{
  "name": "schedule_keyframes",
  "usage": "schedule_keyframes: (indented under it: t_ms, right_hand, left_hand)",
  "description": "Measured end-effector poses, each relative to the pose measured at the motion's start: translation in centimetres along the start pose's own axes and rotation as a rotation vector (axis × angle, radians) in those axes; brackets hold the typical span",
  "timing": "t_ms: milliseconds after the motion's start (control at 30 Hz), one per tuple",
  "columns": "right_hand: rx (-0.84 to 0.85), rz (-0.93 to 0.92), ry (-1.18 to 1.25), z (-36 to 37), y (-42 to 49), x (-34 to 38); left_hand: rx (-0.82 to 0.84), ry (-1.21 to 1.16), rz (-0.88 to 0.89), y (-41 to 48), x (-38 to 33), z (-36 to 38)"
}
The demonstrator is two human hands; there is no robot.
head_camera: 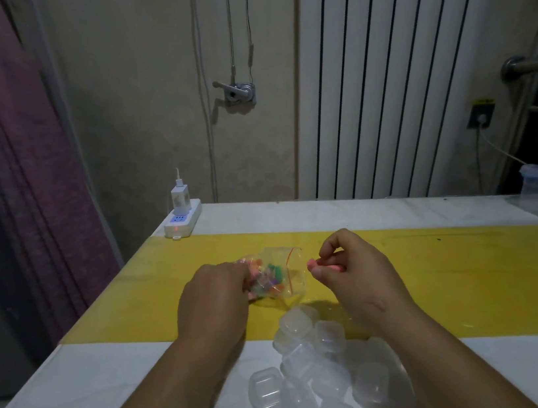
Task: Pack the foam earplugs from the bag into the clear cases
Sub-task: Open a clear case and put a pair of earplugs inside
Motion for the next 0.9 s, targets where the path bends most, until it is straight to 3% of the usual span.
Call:
schedule_keyframes:
  t_ms: [100,200,333,500,667,900]
  right_hand:
    - [0.007,-0.016,-0.006,0.2,0.0,0.2]
    - [0.059,-0.018,0.038,0.7,-0.1,0.2]
    - [0.158,-0.064,0.161,1.6,-0.3,1.2]
    - [0.234,-0.107,0.241,2.3,-0.7,2.1]
    - [0.128,-0.087,0.208,1.5,-0.7,2.0]
    - [0.061,-0.018,0.209,0.8,-0.4,1.4]
  left_hand:
    - [-0.039,0.046,0.084,-0.1,-1.0,-0.5]
    - [-0.088,-0.300,0.094,-0.5,-1.9,-1.7]
    - [0.036,-0.732,0.130,-1.3,-3.6,-1.0]
    - [0.065,-0.747,0.168,-1.3,-4.1,-0.4]
    - [0.043,-0.690,0.079,-1.2,-3.3,-0.5]
    - [0.063,-0.917,-0.068,-1.2,-2.1,-0.1]
Point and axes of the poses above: each hand's wrist, its own y-axis towards the middle knuckle, its own z-axis out of the palm, x = y × z, the point moved 9 cm from there along y, towards the middle knuckle, and after that the axes turned 14 degrees about -y, right-handed, at the moved point
